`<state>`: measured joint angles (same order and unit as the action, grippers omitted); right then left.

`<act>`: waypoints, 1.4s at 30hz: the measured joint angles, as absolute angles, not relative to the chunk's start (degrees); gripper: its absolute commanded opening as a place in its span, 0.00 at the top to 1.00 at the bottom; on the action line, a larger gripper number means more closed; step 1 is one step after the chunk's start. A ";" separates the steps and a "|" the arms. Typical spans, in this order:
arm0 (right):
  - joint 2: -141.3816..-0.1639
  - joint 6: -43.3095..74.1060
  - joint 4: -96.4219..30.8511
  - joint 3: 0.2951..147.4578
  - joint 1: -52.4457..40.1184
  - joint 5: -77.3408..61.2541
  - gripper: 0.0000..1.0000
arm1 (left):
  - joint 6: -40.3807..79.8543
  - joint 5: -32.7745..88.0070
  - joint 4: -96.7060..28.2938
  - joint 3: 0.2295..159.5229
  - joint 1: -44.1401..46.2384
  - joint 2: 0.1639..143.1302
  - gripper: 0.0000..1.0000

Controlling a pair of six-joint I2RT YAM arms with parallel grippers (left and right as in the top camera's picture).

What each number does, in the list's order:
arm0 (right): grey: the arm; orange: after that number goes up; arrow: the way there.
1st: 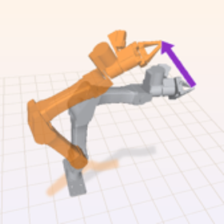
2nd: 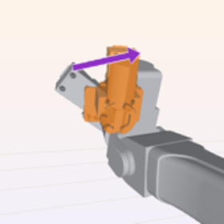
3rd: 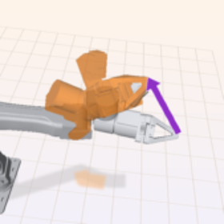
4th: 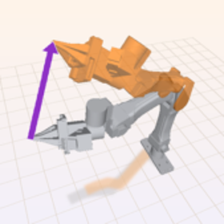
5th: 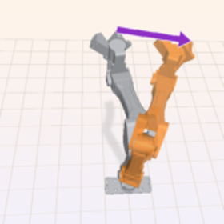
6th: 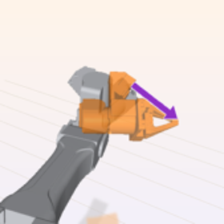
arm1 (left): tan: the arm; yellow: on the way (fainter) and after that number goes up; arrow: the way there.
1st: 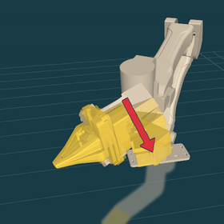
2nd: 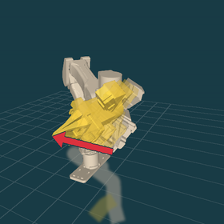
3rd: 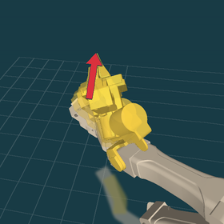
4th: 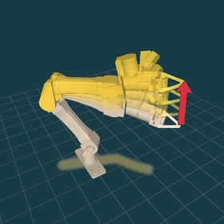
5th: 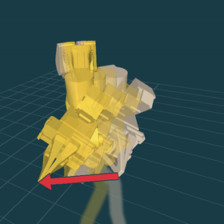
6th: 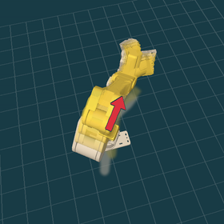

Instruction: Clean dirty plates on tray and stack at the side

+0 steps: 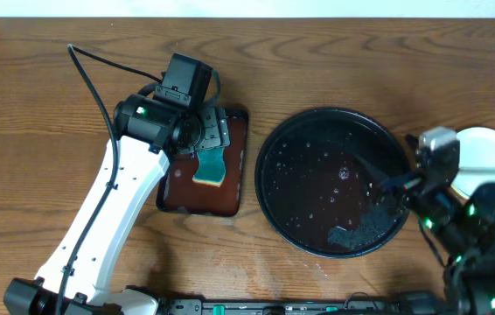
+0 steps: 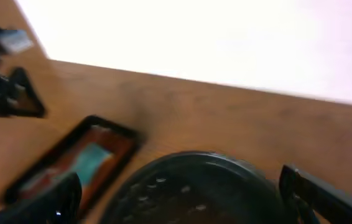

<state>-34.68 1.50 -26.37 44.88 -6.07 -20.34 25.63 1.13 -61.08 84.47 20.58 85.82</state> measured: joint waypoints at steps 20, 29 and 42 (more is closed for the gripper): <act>-0.95 -8.19 -2.79 3.40 -6.07 -10.87 0.01 | 25.63 1.15 -61.10 84.47 20.58 85.82 0.17; -0.69 -8.23 -2.59 0.36 -6.07 -10.85 0.01 | 25.61 1.15 -61.08 84.47 20.58 85.82 0.17; -0.69 -8.23 -3.01 0.36 -6.07 -10.83 0.01 | 25.63 1.15 -61.08 84.47 20.58 85.82 0.17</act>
<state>-0.69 -8.23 -3.01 0.36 -6.07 -10.83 25.63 1.15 -61.08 84.47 20.58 85.82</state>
